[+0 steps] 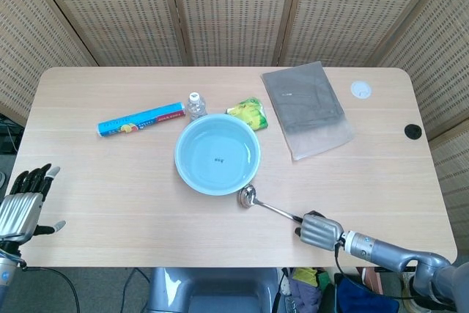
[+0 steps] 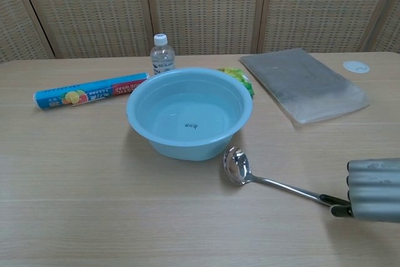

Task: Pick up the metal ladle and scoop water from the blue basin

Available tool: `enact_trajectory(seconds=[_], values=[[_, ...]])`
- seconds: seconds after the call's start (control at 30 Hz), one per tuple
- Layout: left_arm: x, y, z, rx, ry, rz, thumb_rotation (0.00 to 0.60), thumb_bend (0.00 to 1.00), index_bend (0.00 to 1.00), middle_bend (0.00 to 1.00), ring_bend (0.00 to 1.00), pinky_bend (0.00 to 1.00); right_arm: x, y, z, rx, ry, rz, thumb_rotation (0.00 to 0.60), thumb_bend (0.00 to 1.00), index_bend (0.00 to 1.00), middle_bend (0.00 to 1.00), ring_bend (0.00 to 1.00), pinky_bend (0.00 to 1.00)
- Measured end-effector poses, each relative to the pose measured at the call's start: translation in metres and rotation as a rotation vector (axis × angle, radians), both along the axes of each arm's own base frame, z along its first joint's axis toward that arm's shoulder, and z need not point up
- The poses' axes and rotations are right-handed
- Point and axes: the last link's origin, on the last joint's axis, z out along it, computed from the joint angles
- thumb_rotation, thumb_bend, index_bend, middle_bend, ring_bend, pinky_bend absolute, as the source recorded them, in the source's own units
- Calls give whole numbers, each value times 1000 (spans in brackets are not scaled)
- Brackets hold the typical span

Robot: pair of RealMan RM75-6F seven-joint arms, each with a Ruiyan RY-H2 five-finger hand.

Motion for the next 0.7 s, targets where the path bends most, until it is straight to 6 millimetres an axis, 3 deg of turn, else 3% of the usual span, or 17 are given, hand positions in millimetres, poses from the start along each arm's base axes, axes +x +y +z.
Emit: enact_trajectory(seconds=[0.3, 0.47, 0.53, 0.6, 0.7], values=[[-1, 0, -1, -4, 3, 4, 600, 0, 0, 0, 0, 0, 3, -24, 5, -78, 6, -25, 600, 752, 418, 909, 893, 1000], [-2, 1, -2, -9, 2, 8, 600, 0, 0, 0, 0, 0, 12, -19, 18, -59, -70, -33, 600, 723, 418, 909, 893, 1000], [-2, 0, -2, -10, 2, 9, 600, 0, 0, 0, 0, 0, 19, -17, 25, -52, -124, -48, 600, 581, 418, 909, 893, 1000], [-1, 0, -1, -9, -2, 7, 600, 0, 0, 0, 0, 0, 25, -19, 34, -60, -191, -88, 600, 330, 419, 909, 893, 1000], [0, -1, 1, -6, -9, 2, 600, 0, 0, 0, 0, 0, 31, -25, 43, -87, -290, -198, 600, 153, 419, 909, 893, 1000]])
